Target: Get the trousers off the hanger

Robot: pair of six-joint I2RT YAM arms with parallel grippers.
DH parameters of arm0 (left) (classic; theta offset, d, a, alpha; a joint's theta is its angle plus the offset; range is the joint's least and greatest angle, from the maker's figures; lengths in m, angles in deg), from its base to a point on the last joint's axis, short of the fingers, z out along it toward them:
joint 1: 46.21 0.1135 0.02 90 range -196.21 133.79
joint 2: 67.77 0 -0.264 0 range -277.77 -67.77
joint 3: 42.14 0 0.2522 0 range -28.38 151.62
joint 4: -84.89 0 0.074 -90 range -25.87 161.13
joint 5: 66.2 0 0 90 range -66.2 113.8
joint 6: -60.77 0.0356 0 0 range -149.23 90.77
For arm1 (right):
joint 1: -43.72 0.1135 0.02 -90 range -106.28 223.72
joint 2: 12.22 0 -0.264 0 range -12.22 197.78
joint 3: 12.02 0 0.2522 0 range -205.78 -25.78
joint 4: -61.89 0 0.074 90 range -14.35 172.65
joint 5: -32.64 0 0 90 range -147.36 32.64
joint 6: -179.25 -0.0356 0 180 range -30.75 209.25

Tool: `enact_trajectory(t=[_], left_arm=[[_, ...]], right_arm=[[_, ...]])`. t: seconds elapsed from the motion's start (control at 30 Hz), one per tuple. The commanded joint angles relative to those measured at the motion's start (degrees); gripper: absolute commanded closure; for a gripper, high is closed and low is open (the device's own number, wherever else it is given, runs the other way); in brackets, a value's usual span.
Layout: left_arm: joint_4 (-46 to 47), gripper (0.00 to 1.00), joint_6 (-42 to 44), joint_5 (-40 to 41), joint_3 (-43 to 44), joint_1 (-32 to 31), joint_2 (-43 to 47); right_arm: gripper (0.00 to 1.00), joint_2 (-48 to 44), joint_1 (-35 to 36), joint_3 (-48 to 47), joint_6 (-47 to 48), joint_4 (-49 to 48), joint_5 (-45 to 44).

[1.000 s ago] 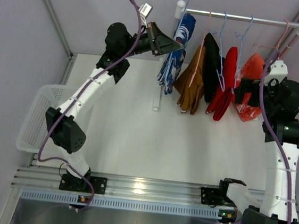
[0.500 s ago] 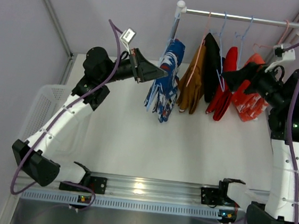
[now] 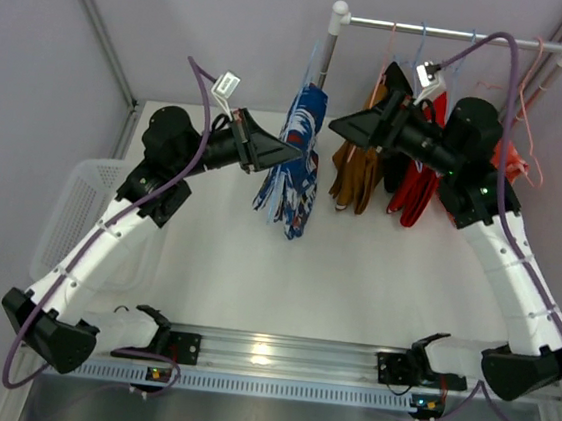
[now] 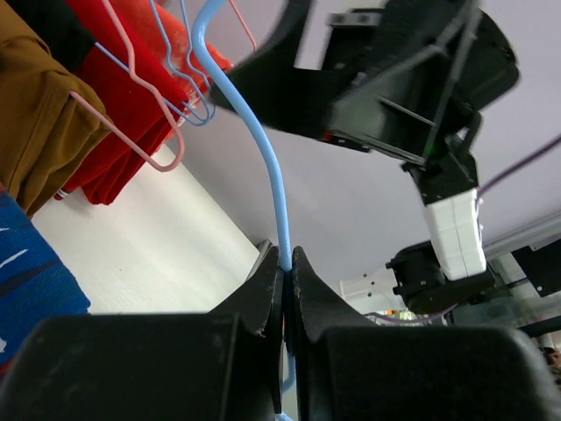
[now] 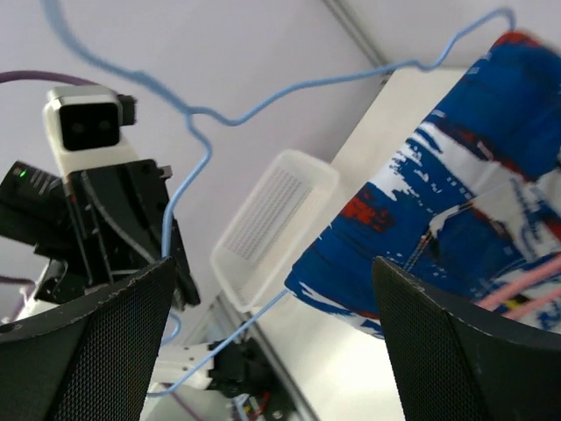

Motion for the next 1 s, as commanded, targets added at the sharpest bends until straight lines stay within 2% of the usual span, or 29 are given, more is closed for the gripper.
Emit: enact_trajectory(t=[0.0,0.23,0.33,0.43,0.57,0.67,0.83,0.97], left_arm=[[10.1,1.0,7.2,0.6,1.9,-0.3,5.4],[7.9,1.0,10.9,0.8,1.3,-0.8,8.0],[7.8,1.0,10.8,0.8,0.5,-0.7,8.7],[7.2,1.0,11.4,0.8,0.7,-0.9,9.3],[6.2,1.0,12.1,2.5,0.8,-1.0,10.0],[4.9,1.0,12.1,4.2,0.6,-0.9,10.3],[5.0,1.0,10.5,7.9,0.5,-0.6,10.9],[5.9,1.0,9.2,8.2,0.0,0.1,10.9]], right_arm=[[0.1,4.9,3.9,-3.8,-12.8,-9.5,1.2],[0.09,11.9,11.2,-9.8,-20.1,-13.9,0.4],[0.09,14.3,14.3,-12.0,-20.1,-15.3,-0.5],[0.11,16.8,16.3,-13.7,-20.9,-15.9,-0.9],[0.2,19.1,18.0,-15.6,-22.4,-17.5,-1.3],[0.26,20.3,18.8,-16.8,-22.4,-18.1,-1.3],[0.27,18.4,18.0,-14.9,-20.6,-15.0,-2.4],[0.27,13.5,13.3,-9.2,-19.0,-13.4,-2.2]])
